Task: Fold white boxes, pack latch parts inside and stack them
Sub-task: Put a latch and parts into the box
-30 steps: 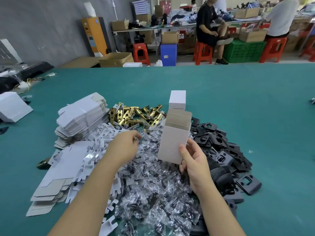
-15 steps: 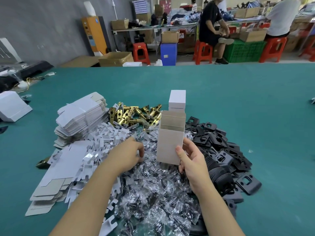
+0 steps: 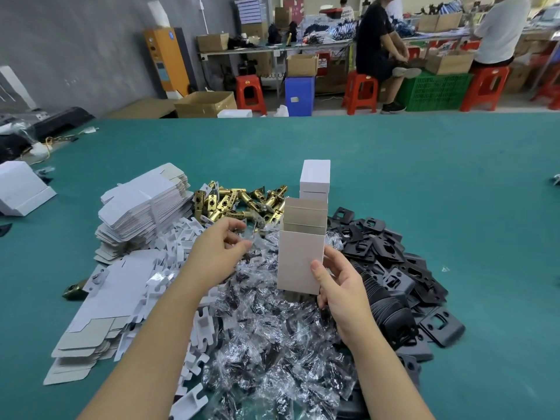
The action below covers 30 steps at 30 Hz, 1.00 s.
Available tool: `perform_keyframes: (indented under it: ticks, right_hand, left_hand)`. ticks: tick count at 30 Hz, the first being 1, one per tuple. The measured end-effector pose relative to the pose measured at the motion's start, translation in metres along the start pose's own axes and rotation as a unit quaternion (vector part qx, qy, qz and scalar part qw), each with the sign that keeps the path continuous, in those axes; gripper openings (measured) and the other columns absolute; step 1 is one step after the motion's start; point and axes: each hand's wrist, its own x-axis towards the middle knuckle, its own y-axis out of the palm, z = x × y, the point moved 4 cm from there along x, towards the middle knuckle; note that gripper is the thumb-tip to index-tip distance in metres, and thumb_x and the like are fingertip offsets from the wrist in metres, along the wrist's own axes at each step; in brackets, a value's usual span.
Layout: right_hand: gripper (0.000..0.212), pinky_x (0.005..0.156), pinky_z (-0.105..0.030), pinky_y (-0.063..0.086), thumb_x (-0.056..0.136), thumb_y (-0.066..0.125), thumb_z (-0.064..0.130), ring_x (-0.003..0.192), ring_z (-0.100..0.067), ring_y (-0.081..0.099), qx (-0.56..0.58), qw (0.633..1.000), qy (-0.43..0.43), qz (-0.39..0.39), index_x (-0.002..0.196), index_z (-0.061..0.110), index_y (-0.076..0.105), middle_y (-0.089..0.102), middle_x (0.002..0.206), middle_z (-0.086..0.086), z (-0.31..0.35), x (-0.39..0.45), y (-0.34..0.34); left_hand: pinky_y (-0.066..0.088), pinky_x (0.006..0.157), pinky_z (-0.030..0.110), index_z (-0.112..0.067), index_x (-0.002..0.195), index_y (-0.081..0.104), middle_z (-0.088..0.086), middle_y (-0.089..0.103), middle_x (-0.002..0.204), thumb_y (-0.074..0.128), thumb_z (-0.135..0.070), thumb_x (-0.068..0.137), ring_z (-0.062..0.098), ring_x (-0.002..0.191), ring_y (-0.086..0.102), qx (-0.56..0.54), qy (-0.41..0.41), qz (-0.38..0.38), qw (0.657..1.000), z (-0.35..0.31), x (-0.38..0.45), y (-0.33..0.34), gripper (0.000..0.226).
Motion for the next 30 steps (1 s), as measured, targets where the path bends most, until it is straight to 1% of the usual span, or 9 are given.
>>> perform_keyframes:
  ticks: [6, 11, 15, 17, 18, 20, 21, 27, 30]
  right_hand:
    - [0.029, 0.054, -0.012, 0.048, 0.098, 0.066, 0.021, 0.062, 0.006, 0.061, -0.002, 1.0, -0.018, 0.015, 0.124, 0.035, 0.064, 0.073, 0.116, 0.016, 0.005, -0.003, 0.003]
    - [0.031, 0.055, -0.011, 0.05, 0.098, 0.066, 0.02, 0.073, 0.005, 0.066, 0.007, 0.999, -0.026, 0.035, 0.126, 0.032, 0.065, 0.074, 0.116, 0.011, 0.006, -0.004, 0.005]
    - [0.036, 0.055, -0.012, 0.051, 0.093, 0.069, 0.026, 0.08, 0.002, 0.069, 0.03, 0.998, -0.029, 0.041, 0.129, 0.03, 0.065, 0.074, 0.117, 0.012, 0.007, -0.005, 0.005]
    - [0.038, 0.055, -0.013, 0.051, 0.091, 0.07, 0.029, 0.082, 0.001, 0.07, 0.035, 0.998, -0.031, 0.044, 0.129, 0.031, 0.065, 0.073, 0.118, 0.012, 0.007, -0.005, 0.006]
    - [0.038, 0.055, -0.013, 0.051, 0.091, 0.07, 0.03, 0.082, 0.0, 0.07, 0.034, 0.998, -0.031, 0.045, 0.129, 0.032, 0.066, 0.074, 0.117, 0.012, 0.007, -0.005, 0.006]
    - [0.038, 0.055, -0.013, 0.051, 0.092, 0.07, 0.03, 0.082, 0.0, 0.07, 0.033, 0.998, -0.031, 0.045, 0.13, 0.03, 0.066, 0.074, 0.115, 0.01, 0.007, -0.005, 0.006]
    - [0.039, 0.055, -0.013, 0.051, 0.092, 0.07, 0.03, 0.082, 0.0, 0.07, 0.033, 0.998, -0.03, 0.044, 0.13, 0.029, 0.065, 0.074, 0.114, 0.01, 0.006, -0.004, 0.005]
    - [0.034, 0.052, -0.014, 0.052, 0.096, 0.068, 0.019, 0.079, -0.001, 0.07, 0.045, 0.997, -0.027, 0.048, 0.13, 0.026, 0.065, 0.075, 0.11, 0.01, 0.005, -0.003, 0.006]
    - [0.033, 0.054, -0.012, 0.05, 0.099, 0.067, 0.018, 0.08, 0.0, 0.069, 0.025, 0.998, -0.029, 0.045, 0.129, 0.03, 0.065, 0.075, 0.112, 0.007, 0.004, -0.003, 0.005]
  left_hand:
    - [0.051, 0.049, 0.019, -0.017, 0.097, 0.073, 0.001, 0.071, 0.071, 0.066, -0.003, 0.095, 0.008, 0.056, 0.061, -0.119, 0.003, -0.043, 0.992, -0.018, -0.006, -0.018, 0.015]
    - [0.045, 0.049, 0.014, -0.018, 0.096, 0.074, -0.006, 0.074, 0.077, 0.073, -0.007, 0.092, 0.002, 0.055, 0.059, -0.118, 0.12, -0.063, 0.984, -0.066, -0.018, -0.022, 0.012]
    - [0.046, 0.061, 0.011, -0.019, 0.094, 0.076, -0.012, 0.074, 0.08, 0.078, -0.013, 0.088, -0.002, 0.06, 0.059, -0.01, 0.204, -0.073, 0.976, -0.096, -0.021, -0.008, 0.008]
    - [0.044, 0.064, 0.007, -0.018, 0.093, 0.075, -0.018, 0.071, 0.081, 0.079, -0.014, 0.088, -0.01, 0.061, 0.057, 0.042, 0.22, -0.078, 0.971, -0.103, -0.02, 0.0, 0.007]
    - [0.048, 0.068, 0.01, -0.019, 0.093, 0.075, -0.018, 0.071, 0.082, 0.079, -0.016, 0.088, -0.011, 0.067, 0.06, 0.066, 0.219, -0.075, 0.971, -0.104, -0.019, 0.004, 0.007]
    - [0.057, 0.079, 0.031, -0.022, 0.094, 0.072, -0.015, 0.074, 0.087, 0.078, -0.022, 0.089, 0.001, 0.082, 0.068, 0.122, 0.206, -0.062, 0.969, -0.102, -0.016, 0.01, 0.008]
    - [0.058, 0.08, 0.036, -0.023, 0.095, 0.07, -0.014, 0.074, 0.09, 0.077, -0.025, 0.089, 0.007, 0.086, 0.069, 0.15, 0.197, -0.052, 0.967, -0.101, -0.016, 0.014, 0.01]
    - [0.055, 0.084, 0.04, -0.031, 0.102, 0.07, -0.011, 0.076, 0.099, 0.068, -0.031, 0.096, 0.015, 0.096, 0.068, 0.226, 0.175, -0.008, 0.958, -0.098, -0.019, 0.025, 0.007]
    - [0.054, 0.086, 0.038, -0.037, 0.11, 0.073, -0.011, 0.073, 0.109, 0.057, -0.033, 0.102, 0.015, 0.1, 0.064, 0.276, 0.179, 0.019, 0.944, -0.1, -0.018, 0.028, 0.018]
